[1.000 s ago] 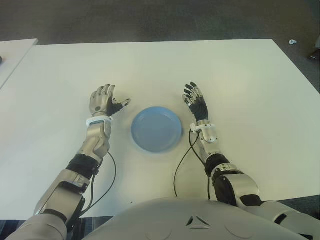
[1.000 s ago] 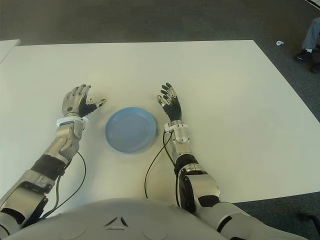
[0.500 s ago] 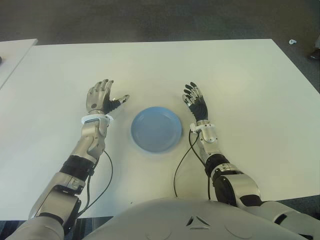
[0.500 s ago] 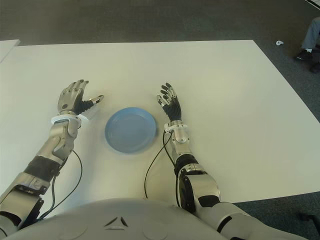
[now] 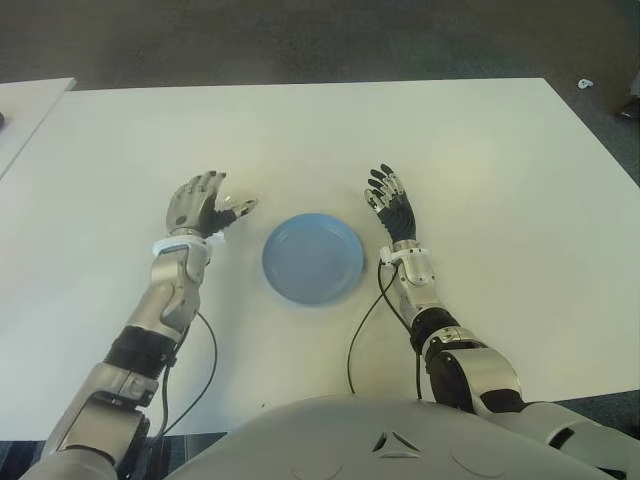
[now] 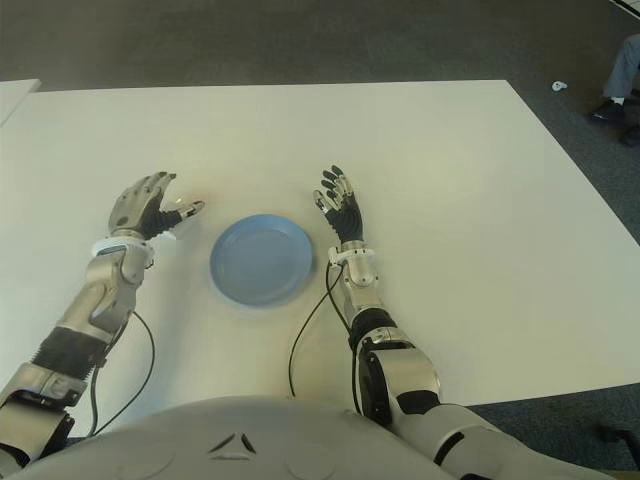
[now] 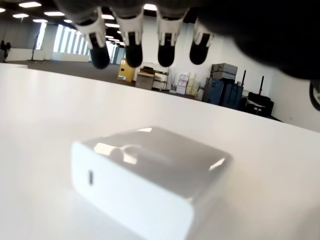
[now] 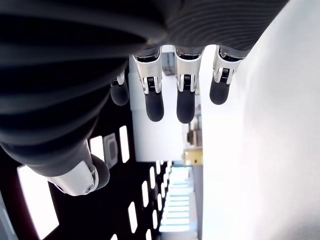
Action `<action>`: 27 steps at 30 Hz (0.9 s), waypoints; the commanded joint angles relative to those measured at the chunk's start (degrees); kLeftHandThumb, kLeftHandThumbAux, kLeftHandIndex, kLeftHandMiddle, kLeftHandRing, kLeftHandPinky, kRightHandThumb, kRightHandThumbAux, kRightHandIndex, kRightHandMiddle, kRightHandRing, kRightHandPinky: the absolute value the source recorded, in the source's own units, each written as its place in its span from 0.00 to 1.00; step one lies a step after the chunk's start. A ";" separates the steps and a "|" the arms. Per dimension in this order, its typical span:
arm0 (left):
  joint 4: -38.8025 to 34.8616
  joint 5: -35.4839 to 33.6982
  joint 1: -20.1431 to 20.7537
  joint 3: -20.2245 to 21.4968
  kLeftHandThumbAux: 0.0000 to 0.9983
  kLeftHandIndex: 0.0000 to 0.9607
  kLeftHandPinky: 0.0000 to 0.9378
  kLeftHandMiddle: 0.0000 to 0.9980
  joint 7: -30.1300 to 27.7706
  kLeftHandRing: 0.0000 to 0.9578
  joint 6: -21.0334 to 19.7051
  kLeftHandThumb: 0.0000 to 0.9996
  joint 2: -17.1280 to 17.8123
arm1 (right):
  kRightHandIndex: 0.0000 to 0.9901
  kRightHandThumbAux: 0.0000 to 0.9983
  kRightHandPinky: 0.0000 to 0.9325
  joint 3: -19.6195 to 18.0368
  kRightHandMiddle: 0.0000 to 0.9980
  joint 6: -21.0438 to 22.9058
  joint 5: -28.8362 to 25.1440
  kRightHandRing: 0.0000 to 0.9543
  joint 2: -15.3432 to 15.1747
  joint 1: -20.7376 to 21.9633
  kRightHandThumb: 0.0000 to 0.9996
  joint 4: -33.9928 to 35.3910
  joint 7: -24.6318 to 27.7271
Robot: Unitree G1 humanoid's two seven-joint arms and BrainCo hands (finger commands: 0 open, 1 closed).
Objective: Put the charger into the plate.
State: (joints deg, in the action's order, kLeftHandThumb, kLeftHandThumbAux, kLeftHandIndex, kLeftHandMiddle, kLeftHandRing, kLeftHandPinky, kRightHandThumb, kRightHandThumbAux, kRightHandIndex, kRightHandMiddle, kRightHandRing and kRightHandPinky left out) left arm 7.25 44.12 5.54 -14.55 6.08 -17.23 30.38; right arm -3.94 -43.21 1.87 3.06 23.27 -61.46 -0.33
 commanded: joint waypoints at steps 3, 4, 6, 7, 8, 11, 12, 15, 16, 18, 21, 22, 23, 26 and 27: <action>-0.06 -0.40 -2.48 0.59 0.17 0.00 0.00 0.00 -2.39 0.00 0.76 0.22 1.56 | 0.04 0.65 0.13 -0.01 0.16 2.81 0.28 0.15 -0.13 -5.83 0.22 -4.70 -0.49; -0.11 -0.39 -2.74 0.66 0.17 0.00 0.00 0.00 -2.40 0.00 0.92 0.22 1.71 | 0.05 0.65 0.13 0.01 0.16 2.79 0.28 0.15 -0.14 -5.83 0.22 -4.69 -0.52; -0.21 -0.31 -3.41 0.83 0.17 0.00 0.00 0.00 -2.34 0.00 1.28 0.22 2.14 | 0.05 0.65 0.13 0.05 0.16 2.81 0.30 0.16 -0.15 -5.81 0.22 -4.70 -0.57; -0.35 -0.25 -3.78 0.91 0.17 0.00 0.00 0.00 -2.45 0.00 1.36 0.22 2.41 | 0.05 0.65 0.13 0.08 0.16 2.85 0.32 0.16 -0.15 -5.79 0.22 -4.73 -0.59; -0.44 -0.22 -4.03 0.97 0.17 0.00 0.00 0.00 -2.54 0.00 1.43 0.22 2.60 | 0.05 0.65 0.13 0.09 0.16 2.88 0.33 0.16 -0.16 -5.78 0.22 -4.74 -0.61; -0.88 -0.05 -4.65 1.08 0.17 0.00 0.00 0.00 -3.08 0.00 1.30 0.21 3.13 | 0.05 0.65 0.13 0.15 0.16 2.93 0.37 0.15 -0.17 -5.73 0.22 -4.80 -0.64; -1.04 0.06 -4.85 1.10 0.17 0.00 0.00 0.00 -3.28 0.00 1.20 0.21 3.30 | 0.05 0.65 0.12 0.16 0.16 2.94 0.39 0.15 -0.18 -5.72 0.22 -4.83 -0.65; -1.55 0.32 -5.54 1.24 0.17 0.00 0.00 0.00 -3.76 0.00 1.06 0.21 3.90 | 0.05 0.65 0.12 0.22 0.16 2.89 0.45 0.15 -0.19 -5.72 0.22 -4.83 -0.72; -1.72 0.38 -5.77 1.30 0.17 0.00 0.00 0.00 -3.89 0.00 1.02 0.21 4.08 | 0.05 0.65 0.12 0.25 0.16 2.85 0.47 0.15 -0.19 -5.73 0.22 -4.81 -0.74; -2.01 0.55 -6.19 1.38 0.17 0.00 0.00 0.00 -4.32 0.00 0.80 0.21 4.49 | 0.05 0.65 0.13 0.30 0.16 2.77 0.50 0.15 -0.21 -5.76 0.22 -4.78 -0.77; -2.21 0.80 -6.58 1.44 0.17 0.00 0.00 0.00 -4.89 0.00 0.36 0.21 4.91 | 0.05 0.65 0.13 0.36 0.17 2.71 0.53 0.15 -0.23 -5.76 0.22 -4.78 -0.74; -2.30 0.85 -6.69 1.48 0.17 0.00 0.00 0.00 -5.01 0.00 0.28 0.21 5.00 | 0.05 0.65 0.13 0.39 0.16 2.69 0.53 0.15 -0.23 -5.78 0.22 -4.76 -0.75; -2.24 0.91 -6.88 1.58 0.17 0.00 0.00 0.00 -5.01 0.00 0.20 0.21 5.18 | 0.05 0.65 0.13 0.42 0.16 2.67 0.54 0.15 -0.22 -5.79 0.22 -4.74 -0.75; -2.03 1.16 -7.18 1.70 0.16 0.00 0.00 0.00 -5.06 0.00 -0.07 0.21 5.53 | 0.05 0.65 0.13 0.48 0.16 2.56 0.57 0.15 -0.18 -5.83 0.22 -4.73 -0.83; -2.01 1.21 -7.20 1.70 0.16 0.00 0.00 0.00 -5.09 0.00 -0.13 0.21 5.57 | 0.05 0.65 0.14 0.49 0.16 2.53 0.58 0.16 -0.17 -5.84 0.22 -4.73 -0.85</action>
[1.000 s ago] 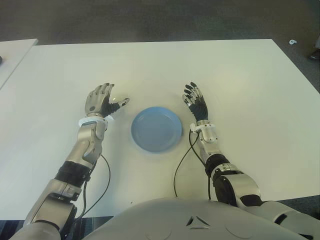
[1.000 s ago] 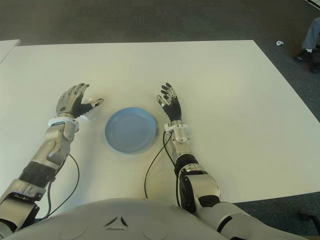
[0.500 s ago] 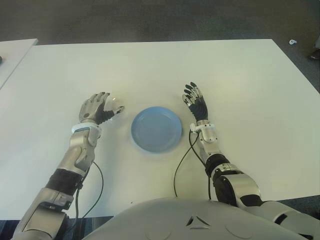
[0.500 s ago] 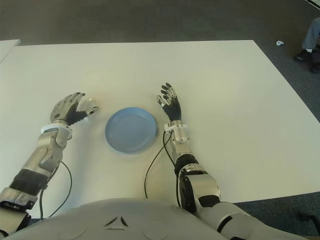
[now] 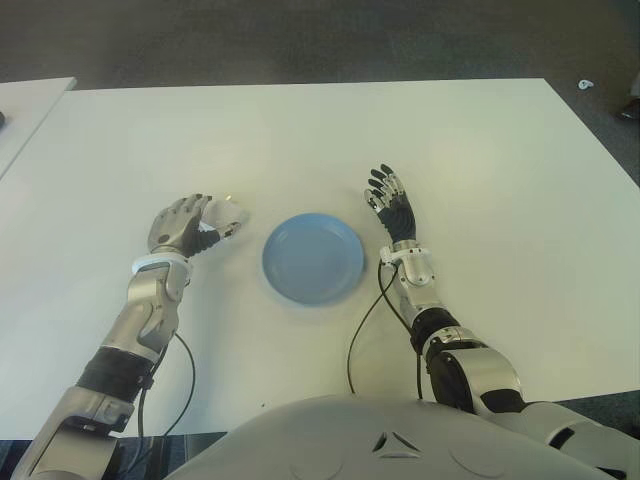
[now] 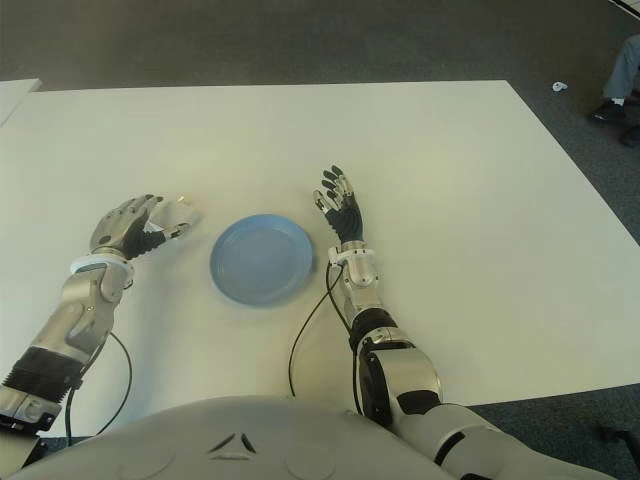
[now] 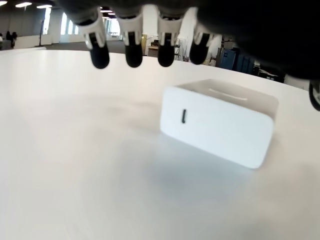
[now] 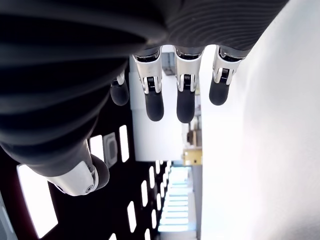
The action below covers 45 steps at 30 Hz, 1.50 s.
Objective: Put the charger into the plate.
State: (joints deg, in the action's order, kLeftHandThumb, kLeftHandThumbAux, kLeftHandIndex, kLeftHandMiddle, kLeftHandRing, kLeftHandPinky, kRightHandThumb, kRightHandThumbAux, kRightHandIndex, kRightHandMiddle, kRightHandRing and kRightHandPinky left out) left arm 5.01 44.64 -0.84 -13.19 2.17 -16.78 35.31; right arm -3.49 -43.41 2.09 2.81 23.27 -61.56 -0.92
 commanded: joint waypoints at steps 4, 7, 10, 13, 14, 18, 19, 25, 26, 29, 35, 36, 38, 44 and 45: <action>0.58 1.06 -0.94 0.20 0.16 0.00 0.00 0.00 -1.45 0.00 -0.84 0.21 1.07 | 0.05 0.66 0.14 0.04 0.17 2.61 0.33 0.16 0.12 -5.88 0.22 -4.63 -0.26; 0.73 1.42 -1.00 0.07 0.16 0.00 0.00 0.00 -1.86 0.00 -1.08 0.21 1.28 | 0.05 0.66 0.14 0.06 0.17 2.54 0.31 0.16 0.14 -5.91 0.23 -4.66 -0.19; 1.12 1.52 -0.98 -0.09 0.16 0.00 0.00 0.00 -2.38 0.00 -1.26 0.21 1.54 | 0.05 0.65 0.14 0.10 0.17 2.63 0.35 0.16 0.19 -5.90 0.23 -4.71 -0.25; 1.49 1.66 -0.83 -0.22 0.16 0.00 0.00 0.00 -2.63 0.00 -1.31 0.21 1.44 | 0.05 0.65 0.14 0.18 0.17 2.66 0.45 0.16 0.21 -5.91 0.22 -4.69 -0.40; 1.60 1.71 -0.77 -0.26 0.16 0.00 0.00 0.00 -2.66 0.00 -1.32 0.20 1.40 | 0.05 0.65 0.14 0.21 0.17 2.65 0.48 0.16 0.21 -5.93 0.22 -4.67 -0.45; 2.21 2.05 -0.37 -0.56 0.16 0.00 0.00 0.00 -3.03 0.00 -1.43 0.20 1.31 | 0.06 0.65 0.14 0.34 0.16 2.76 0.65 0.15 0.18 -5.90 0.22 -4.66 -0.72; 2.29 2.09 -0.32 -0.58 0.16 0.00 0.00 0.00 -3.10 0.00 -1.44 0.19 1.32 | 0.06 0.65 0.14 0.37 0.16 2.77 0.70 0.15 0.19 -5.91 0.21 -4.64 -0.78; 2.77 2.67 0.19 -1.08 0.15 0.00 0.00 0.00 -3.41 0.00 -2.07 0.18 1.02 | 0.06 0.66 0.13 0.44 0.16 2.66 0.89 0.15 0.21 -5.98 0.21 -4.56 -1.11; 2.76 2.76 0.23 -1.16 0.15 0.00 0.00 0.00 -3.47 0.00 -2.20 0.18 1.04 | 0.06 0.66 0.13 0.46 0.16 2.61 0.93 0.15 0.23 -6.00 0.21 -4.52 -1.17; 2.85 3.31 0.51 -1.69 0.16 0.00 0.00 0.00 -3.79 0.00 -2.88 0.17 1.00 | 0.06 0.66 0.14 0.43 0.16 2.38 0.88 0.15 0.33 -6.07 0.21 -4.47 -1.15; 3.11 4.99 1.37 -3.10 0.17 0.00 0.00 0.00 -5.39 0.00 -4.86 0.15 0.93 | 0.06 0.66 0.14 0.40 0.16 1.99 0.81 0.15 0.53 -6.22 0.21 -4.38 -1.16; 3.15 5.30 1.51 -3.32 0.17 0.00 0.00 0.00 -5.69 0.00 -5.21 0.15 0.91 | 0.06 0.66 0.13 0.39 0.16 1.95 0.79 0.15 0.56 -6.24 0.21 -4.37 -1.16; 3.21 5.90 1.83 -3.78 0.17 0.00 0.00 0.00 -6.32 0.00 -5.93 0.14 0.84 | 0.06 0.66 0.13 0.37 0.16 1.89 0.75 0.15 0.58 -6.25 0.21 -4.35 -1.14; 3.19 7.53 2.96 -5.26 0.18 0.00 0.00 0.00 -8.94 0.00 -8.04 0.12 1.07 | 0.06 0.66 0.14 0.45 0.17 1.81 0.82 0.16 0.82 -6.30 0.21 -4.28 -1.27; 3.09 7.79 3.17 -5.52 0.18 0.00 0.00 0.00 -9.38 0.00 -8.28 0.11 1.02 | 0.06 0.66 0.14 0.48 0.17 1.80 0.88 0.16 0.81 -6.29 0.21 -4.27 -1.38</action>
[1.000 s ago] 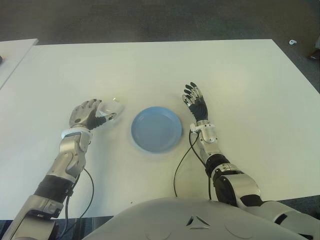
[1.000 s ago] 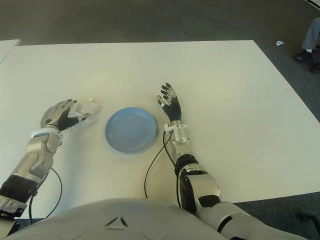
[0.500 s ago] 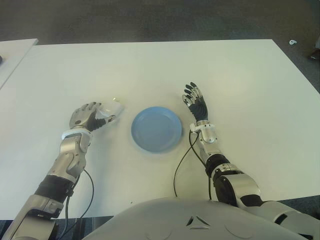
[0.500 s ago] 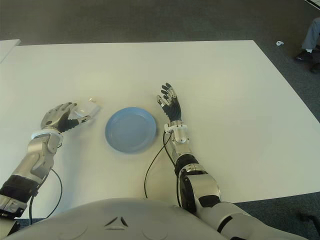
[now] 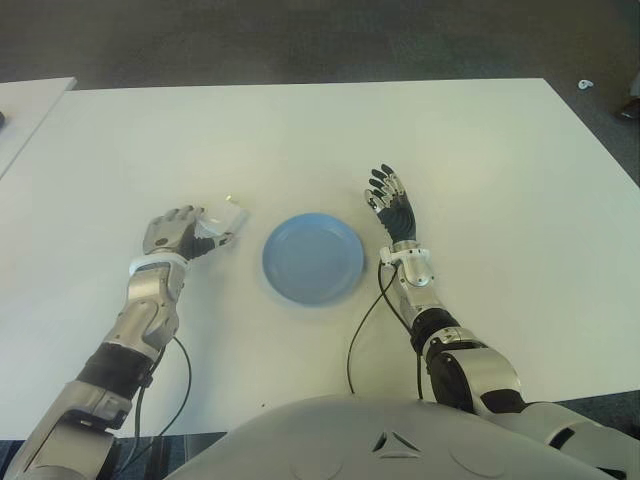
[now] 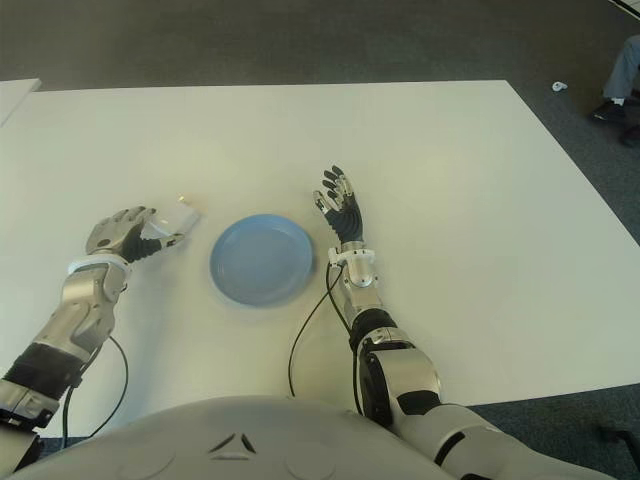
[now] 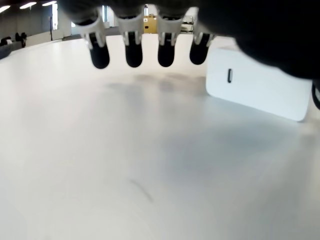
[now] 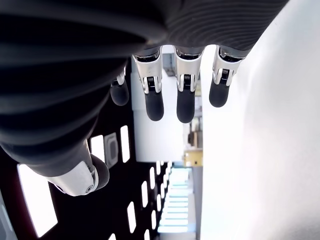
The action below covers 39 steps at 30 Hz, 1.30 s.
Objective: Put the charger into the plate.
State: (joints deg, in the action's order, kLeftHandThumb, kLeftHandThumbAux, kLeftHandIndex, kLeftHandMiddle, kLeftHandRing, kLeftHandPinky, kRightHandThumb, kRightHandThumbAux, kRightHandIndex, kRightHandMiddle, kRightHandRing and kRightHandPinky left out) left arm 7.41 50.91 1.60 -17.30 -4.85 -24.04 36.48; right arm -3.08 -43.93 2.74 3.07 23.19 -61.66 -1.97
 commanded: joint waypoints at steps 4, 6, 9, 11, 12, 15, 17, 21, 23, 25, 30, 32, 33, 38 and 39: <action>0.43 1.96 1.00 -1.86 0.18 0.00 0.00 0.00 -3.25 0.00 -1.46 0.10 0.00 | 0.07 0.65 0.14 0.27 0.17 2.18 0.51 0.16 0.65 -6.31 0.21 -4.04 -0.81; 0.34 2.13 1.13 -2.03 0.18 0.00 0.00 0.00 -3.58 0.00 -1.66 0.10 0.05 | 0.07 0.65 0.14 0.34 0.17 2.17 0.53 0.16 0.78 -6.34 0.22 -3.95 -0.99; 0.24 2.59 1.31 -2.41 0.18 0.00 0.00 0.00 -4.07 0.00 -2.07 0.10 -0.03 | 0.07 0.65 0.14 0.36 0.17 2.13 0.46 0.16 0.94 -6.39 0.22 -3.86 -1.14; 0.17 2.99 1.44 -2.67 0.18 0.00 0.00 0.00 -4.38 0.00 -2.34 0.09 -0.12 | 0.07 0.64 0.14 0.40 0.17 2.09 0.44 0.16 0.97 -6.42 0.22 -3.83 -1.20; 0.15 3.18 1.50 -2.79 0.18 0.00 0.00 0.00 -4.58 0.00 -2.41 0.09 -0.06 | 0.07 0.64 0.14 0.44 0.17 2.09 0.47 0.16 1.02 -6.43 0.22 -3.78 -1.31; 0.07 3.65 1.63 -3.07 0.18 0.00 0.00 0.00 -5.04 0.00 -2.63 0.09 0.02 | 0.07 0.64 0.14 0.51 0.17 2.12 0.52 0.16 1.11 -6.45 0.21 -3.69 -1.59; 0.02 3.95 1.69 -3.21 0.18 0.00 0.00 0.00 -5.28 0.00 -2.74 0.08 0.06 | 0.07 0.64 0.13 0.58 0.17 2.15 0.57 0.16 1.19 -6.49 0.21 -3.61 -1.78; -0.13 4.71 1.84 -3.58 0.18 0.00 0.00 0.00 -5.65 0.00 -3.08 0.08 -0.12 | 0.07 0.64 0.12 0.64 0.17 2.17 0.53 0.15 1.20 -6.46 0.21 -3.62 -1.81; -0.18 5.06 1.87 -3.72 0.18 0.00 0.00 0.00 -5.78 0.00 -3.24 0.08 -0.12 | 0.07 0.65 0.12 0.69 0.17 2.20 0.53 0.15 1.23 -6.45 0.21 -3.61 -1.81; -0.28 5.44 1.97 -3.93 0.18 0.00 0.00 0.00 -5.93 0.00 -3.50 0.07 -0.20 | 0.07 0.65 0.12 0.73 0.16 2.25 0.55 0.15 1.27 -6.45 0.20 -3.56 -1.85; -0.56 6.10 2.14 -4.35 0.18 0.00 0.00 0.00 -6.23 0.00 -3.97 0.07 -0.32 | 0.07 0.65 0.13 0.74 0.17 2.39 0.50 0.15 1.42 -6.45 0.21 -3.44 -2.06; -0.71 6.35 2.19 -4.51 0.19 0.00 0.00 0.00 -6.36 0.00 -4.12 0.07 -0.40 | 0.08 0.65 0.13 0.73 0.17 2.37 0.45 0.15 1.48 -6.46 0.21 -3.41 -2.08; -0.76 6.44 2.21 -4.55 0.19 0.00 0.00 0.00 -6.41 0.00 -4.17 0.07 -0.44 | 0.08 0.65 0.13 0.73 0.17 2.37 0.43 0.15 1.49 -6.46 0.21 -3.40 -2.07; -0.91 7.06 2.39 -4.93 0.20 0.00 0.00 0.00 -6.68 0.00 -4.44 0.07 -0.62 | 0.08 0.65 0.12 0.72 0.17 2.48 0.36 0.15 1.54 -6.42 0.21 -3.35 -2.01; -0.92 7.21 2.43 -5.01 0.20 0.00 0.00 0.00 -6.74 0.00 -4.50 0.07 -0.68 | 0.08 0.66 0.12 0.70 0.17 2.51 0.34 0.15 1.54 -6.41 0.21 -3.36 -1.98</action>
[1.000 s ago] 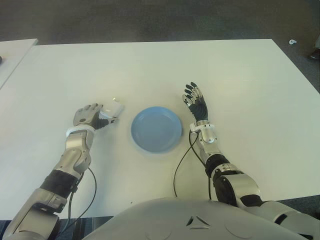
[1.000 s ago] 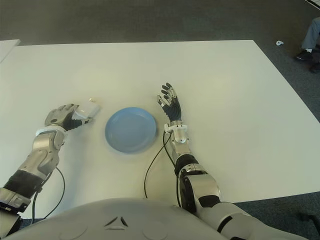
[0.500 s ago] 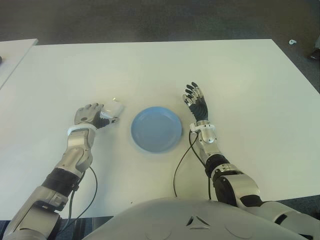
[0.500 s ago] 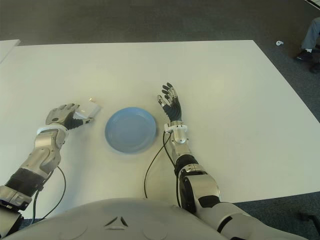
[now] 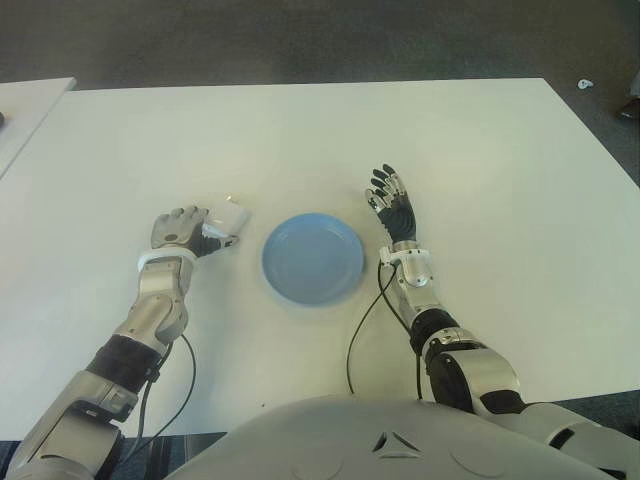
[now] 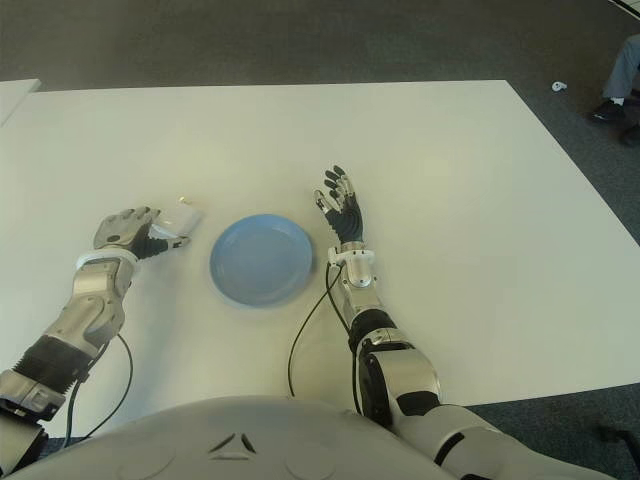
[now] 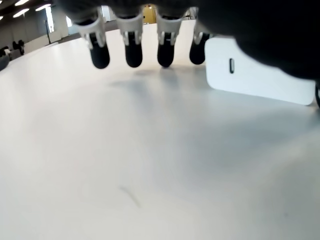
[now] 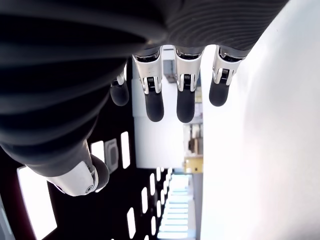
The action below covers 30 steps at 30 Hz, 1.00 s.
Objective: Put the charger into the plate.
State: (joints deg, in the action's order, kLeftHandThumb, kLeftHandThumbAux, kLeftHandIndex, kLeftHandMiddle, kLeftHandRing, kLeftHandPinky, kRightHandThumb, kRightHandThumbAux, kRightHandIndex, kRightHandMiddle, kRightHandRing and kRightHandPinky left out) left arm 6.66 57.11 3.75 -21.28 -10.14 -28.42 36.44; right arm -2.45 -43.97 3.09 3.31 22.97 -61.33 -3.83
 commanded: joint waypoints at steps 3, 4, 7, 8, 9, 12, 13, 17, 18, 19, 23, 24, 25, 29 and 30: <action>-0.13 1.53 0.46 -1.31 0.20 0.00 0.00 0.00 -1.67 0.00 -0.44 0.07 -0.88 | 0.08 0.66 0.12 0.02 0.17 2.61 -0.10 0.15 1.32 -6.17 0.22 -3.69 -0.04; 0.01 1.88 0.62 -1.53 0.20 0.00 0.00 0.00 -1.80 0.00 -0.78 0.06 -1.10 | 0.08 0.66 0.12 0.02 0.17 2.51 -0.12 0.15 1.30 -6.19 0.22 -3.68 0.02; 0.35 2.69 0.94 -2.01 0.20 0.00 0.00 0.00 -2.01 0.00 -1.48 0.05 -1.61 | 0.08 0.66 0.12 0.08 0.16 2.27 -0.04 0.14 1.33 -6.25 0.21 -3.58 -0.01; 0.47 2.92 1.02 -2.16 0.20 0.00 0.00 0.00 -2.04 0.00 -1.64 0.05 -1.72 | 0.08 0.66 0.12 0.10 0.16 2.23 0.00 0.14 1.34 -6.26 0.21 -3.56 -0.09; 0.55 3.07 1.07 -2.27 0.21 0.00 0.00 0.00 -2.06 0.00 -1.77 0.05 -1.79 | 0.08 0.66 0.12 0.12 0.16 2.20 0.04 0.14 1.35 -6.27 0.21 -3.54 -0.15; 0.77 3.47 1.24 -2.62 0.21 0.00 0.00 0.00 -2.18 0.00 -2.22 0.04 -1.99 | 0.08 0.66 0.12 0.16 0.16 2.10 0.13 0.14 1.33 -6.31 0.21 -3.51 -0.29; 0.82 3.58 1.27 -2.71 0.21 0.00 0.00 0.00 -2.22 0.00 -2.36 0.04 -2.03 | 0.08 0.66 0.12 0.19 0.16 2.06 0.18 0.14 1.34 -6.34 0.21 -3.48 -0.37; 1.30 3.94 1.56 -3.25 0.21 0.00 0.00 0.01 -2.24 0.00 -2.99 0.03 -2.39 | 0.08 0.66 0.11 0.34 0.16 1.99 0.34 0.14 1.35 -6.41 0.20 -3.40 -0.59; 1.48 4.04 1.64 -3.38 0.21 0.00 0.00 0.01 -2.19 0.00 -3.15 0.03 -2.51 | 0.08 0.66 0.11 0.37 0.16 2.00 0.38 0.14 1.36 -6.44 0.20 -3.39 -0.67; 1.61 4.11 1.69 -3.48 0.21 0.00 0.00 0.02 -2.15 0.00 -3.27 0.02 -2.59 | 0.08 0.66 0.11 0.40 0.16 2.01 0.40 0.14 1.37 -6.47 0.20 -3.38 -0.73; 2.80 5.54 2.09 -4.02 0.23 0.03 0.02 0.08 -0.34 0.04 -5.11 0.03 -3.85 | 0.08 0.66 0.13 0.41 0.17 2.04 0.39 0.15 1.44 -6.53 0.20 -3.27 -1.00; 3.12 6.20 2.12 -4.01 0.23 0.05 0.05 0.11 0.89 0.07 -5.87 0.03 -4.35 | 0.08 0.66 0.13 0.41 0.17 2.06 0.38 0.15 1.45 -6.54 0.20 -3.24 -1.03; 3.34 6.66 2.13 -3.99 0.25 0.10 0.17 0.20 1.75 0.18 -6.40 0.05 -4.69 | 0.08 0.66 0.13 0.41 0.17 2.07 0.36 0.16 1.46 -6.53 0.20 -3.23 -1.05; 4.13 6.59 1.90 -2.73 0.34 0.22 0.43 0.42 7.32 0.42 -7.34 0.14 -6.63 | 0.08 0.66 0.13 0.42 0.18 2.10 0.37 0.16 1.46 -6.53 0.20 -3.17 -1.10; 4.31 5.82 1.78 -1.91 0.38 0.25 0.50 0.49 9.48 0.49 -7.26 0.19 -7.41 | 0.08 0.66 0.13 0.41 0.18 2.14 0.37 0.16 1.44 -6.49 0.20 -3.21 -1.09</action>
State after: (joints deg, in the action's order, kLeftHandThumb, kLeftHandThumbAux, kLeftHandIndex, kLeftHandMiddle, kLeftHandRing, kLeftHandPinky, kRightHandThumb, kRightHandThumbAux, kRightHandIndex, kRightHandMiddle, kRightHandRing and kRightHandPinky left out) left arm 9.31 63.03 6.10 -23.60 -4.64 -35.70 31.39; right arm -2.20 -43.96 3.41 3.36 22.74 -61.06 -4.73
